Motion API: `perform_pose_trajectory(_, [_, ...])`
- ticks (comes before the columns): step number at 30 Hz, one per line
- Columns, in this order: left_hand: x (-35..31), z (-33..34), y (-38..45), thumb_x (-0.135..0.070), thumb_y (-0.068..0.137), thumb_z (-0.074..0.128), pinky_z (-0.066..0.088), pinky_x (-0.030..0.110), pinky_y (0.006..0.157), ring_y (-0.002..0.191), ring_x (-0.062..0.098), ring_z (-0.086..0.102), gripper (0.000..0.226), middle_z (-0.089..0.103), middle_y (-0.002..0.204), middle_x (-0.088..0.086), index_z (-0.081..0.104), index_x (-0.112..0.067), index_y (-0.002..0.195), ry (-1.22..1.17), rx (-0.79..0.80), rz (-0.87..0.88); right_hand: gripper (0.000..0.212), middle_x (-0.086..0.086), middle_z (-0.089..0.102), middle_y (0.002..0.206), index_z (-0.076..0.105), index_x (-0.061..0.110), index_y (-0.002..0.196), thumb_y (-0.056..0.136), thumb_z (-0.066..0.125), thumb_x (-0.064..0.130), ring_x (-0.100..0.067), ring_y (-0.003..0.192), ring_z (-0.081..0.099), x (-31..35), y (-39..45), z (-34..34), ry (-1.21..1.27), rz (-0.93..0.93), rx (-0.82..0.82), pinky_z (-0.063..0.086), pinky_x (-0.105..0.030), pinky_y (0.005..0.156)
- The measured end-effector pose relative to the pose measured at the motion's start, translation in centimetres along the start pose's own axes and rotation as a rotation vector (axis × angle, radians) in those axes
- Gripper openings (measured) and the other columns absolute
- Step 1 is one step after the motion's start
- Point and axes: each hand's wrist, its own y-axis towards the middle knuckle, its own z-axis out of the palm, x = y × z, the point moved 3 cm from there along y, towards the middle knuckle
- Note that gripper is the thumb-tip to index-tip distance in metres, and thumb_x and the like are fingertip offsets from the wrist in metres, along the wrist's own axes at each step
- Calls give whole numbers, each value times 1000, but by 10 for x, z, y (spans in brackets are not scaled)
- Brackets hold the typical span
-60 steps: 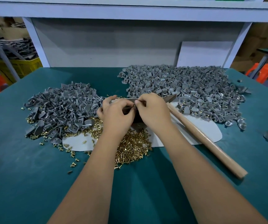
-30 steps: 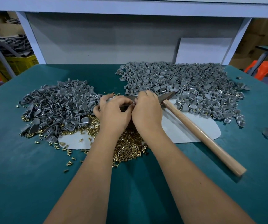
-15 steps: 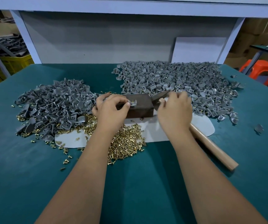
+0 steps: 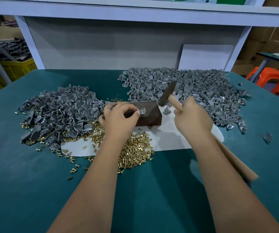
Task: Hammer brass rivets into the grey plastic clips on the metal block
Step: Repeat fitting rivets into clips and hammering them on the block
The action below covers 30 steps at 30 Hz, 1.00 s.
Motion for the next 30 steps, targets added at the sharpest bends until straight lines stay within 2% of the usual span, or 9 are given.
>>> perform_pose_trajectory(2, [-1, -1, -2, -44, 87, 68, 14, 39, 102, 130, 10, 27, 6, 62, 110, -28, 67, -42, 81, 2, -9, -13, 18, 0, 65, 88, 48, 30, 112, 96, 49, 37, -24, 65, 49, 10, -7, -11, 83, -86, -27, 27, -28, 51])
perform_pose_trajectory(6, [-3, -1, -4, -44, 87, 68, 11, 37, 99, 132, 9, 28, 14, 62, 106, -28, 63, -46, 75, 22, -43, -35, 36, 10, 67, 115, 41, 60, 129, 97, 44, 46, -26, 100, 62, 33, -17, -26, 82, -234, 63, 40, -32, 65])
perform_pose_trajectory(11, [-2, 0, -4, -44, 85, 69, 10, 38, 100, 131, 7, 29, 18, 58, 95, -34, 62, -47, 69, -24, -82, -53, 37, 5, 69, 111, 38, 61, 131, 98, 42, 45, -29, 99, 64, 51, -16, -39, -78, -327, -37, 40, -33, 63])
perform_pose_trajectory(15, [1, 3, -2, -47, 85, 68, 11, 41, 101, 133, 7, 27, 8, 63, 105, -31, 67, -45, 77, -2, -60, -81, 38, 5, 68, 115, 38, 59, 133, 100, 41, 41, -27, 102, 64, 58, -20, -34, -201, -440, 38, 39, -32, 64])
perform_pose_trajectory(17, [3, 4, -2, -47, 85, 68, 10, 43, 103, 133, 5, 26, 6, 61, 102, -31, 69, -43, 81, -7, -55, -88, 38, 6, 70, 110, 38, 59, 133, 99, 42, 42, -27, 96, 66, 62, -13, -39, -170, -443, -72, 35, -30, 59])
perform_pose_trajectory(21, [5, 7, -2, -49, 86, 69, 11, 43, 103, 132, 5, 27, 8, 62, 102, -30, 70, -43, 81, -7, -55, -97, 39, 3, 65, 67, 45, 60, 125, 96, 49, 35, -24, 56, 61, 66, -24, -41, -187, -474, -250, 20, -20, 44])
perform_pose_trajectory(24, [4, 6, -2, -49, 86, 68, 10, 36, 96, 132, 6, 28, 12, 62, 107, -34, 75, -40, 90, 3, -68, -96, 41, 2, 67, 78, 38, 60, 130, 99, 44, 33, -24, 61, 58, 61, -31, -26, -247, -536, -95, 23, -23, 44])
perform_pose_trajectory(28, [4, 7, -2, -47, 86, 70, 11, 36, 96, 131, 4, 27, 11, 57, 93, -37, 75, -40, 90, -14, -67, -94, 44, 0, 62, 57, 55, 52, 119, 85, 62, 25, -19, 42, 35, 66, -25, -48, -166, -447, -399, 6, -12, 48])
perform_pose_trajectory(30, [4, 7, -2, -47, 86, 70, 11, 35, 95, 131, 5, 28, 10, 58, 96, -33, 75, -40, 90, -18, -71, -92, 46, 1, 51, 51, 51, 54, 119, 86, 62, 25, -18, 41, 32, 67, -29, -44, -253, -458, -360, 6, -13, 47])
